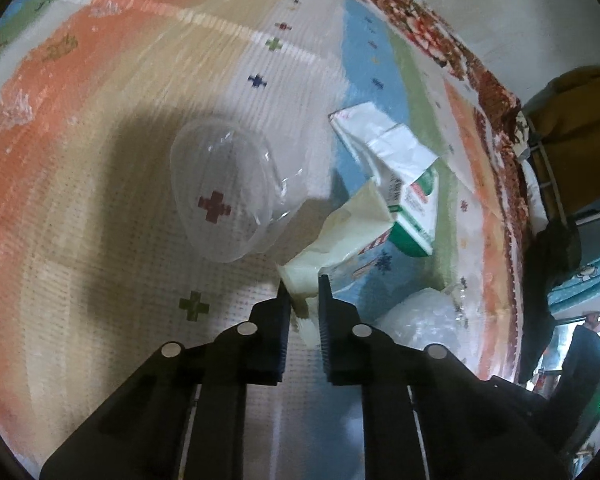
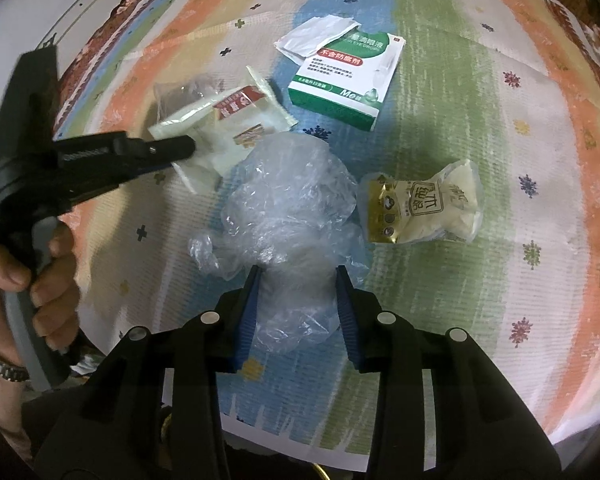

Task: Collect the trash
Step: 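Close the right tool on the clear wrap while the left closes on the cream bag, then carry the clear wrap with the right tool while the left carries the cream bag to the bin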

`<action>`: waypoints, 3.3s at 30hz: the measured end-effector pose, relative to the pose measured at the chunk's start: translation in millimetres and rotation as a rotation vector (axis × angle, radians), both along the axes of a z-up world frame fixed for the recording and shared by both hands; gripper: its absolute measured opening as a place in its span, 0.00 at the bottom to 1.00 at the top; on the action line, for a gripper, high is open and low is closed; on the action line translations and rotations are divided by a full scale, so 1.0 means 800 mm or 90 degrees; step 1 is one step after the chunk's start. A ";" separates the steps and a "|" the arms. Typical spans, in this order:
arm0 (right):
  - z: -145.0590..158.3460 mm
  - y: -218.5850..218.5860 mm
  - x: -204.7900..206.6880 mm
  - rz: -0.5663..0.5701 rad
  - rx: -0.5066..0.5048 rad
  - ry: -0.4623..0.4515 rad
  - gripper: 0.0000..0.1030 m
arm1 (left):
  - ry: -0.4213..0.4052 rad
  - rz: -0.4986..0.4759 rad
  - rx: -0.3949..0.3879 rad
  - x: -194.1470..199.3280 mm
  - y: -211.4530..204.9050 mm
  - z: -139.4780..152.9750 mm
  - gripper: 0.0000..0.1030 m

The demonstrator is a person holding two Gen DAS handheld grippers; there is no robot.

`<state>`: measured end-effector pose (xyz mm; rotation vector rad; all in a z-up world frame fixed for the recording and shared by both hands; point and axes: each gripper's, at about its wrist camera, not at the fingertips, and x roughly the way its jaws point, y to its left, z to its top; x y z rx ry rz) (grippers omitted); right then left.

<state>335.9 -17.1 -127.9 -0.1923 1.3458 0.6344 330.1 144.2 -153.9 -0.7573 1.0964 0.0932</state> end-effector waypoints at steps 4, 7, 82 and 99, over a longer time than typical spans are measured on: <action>0.007 -0.005 -0.004 0.013 -0.006 -0.011 0.30 | -0.042 -0.021 0.055 -0.011 -0.008 0.030 0.10; 0.011 -0.010 -0.004 0.010 -0.016 -0.020 0.29 | -0.065 -0.029 0.102 -0.024 -0.008 0.054 0.10; 0.144 -0.152 -0.265 -0.044 0.119 -0.183 0.28 | -0.197 -0.100 0.236 -0.330 -0.143 0.204 0.10; 0.127 -0.168 -0.326 -0.030 0.144 -0.168 0.29 | -0.181 -0.133 0.206 -0.371 -0.171 0.172 0.10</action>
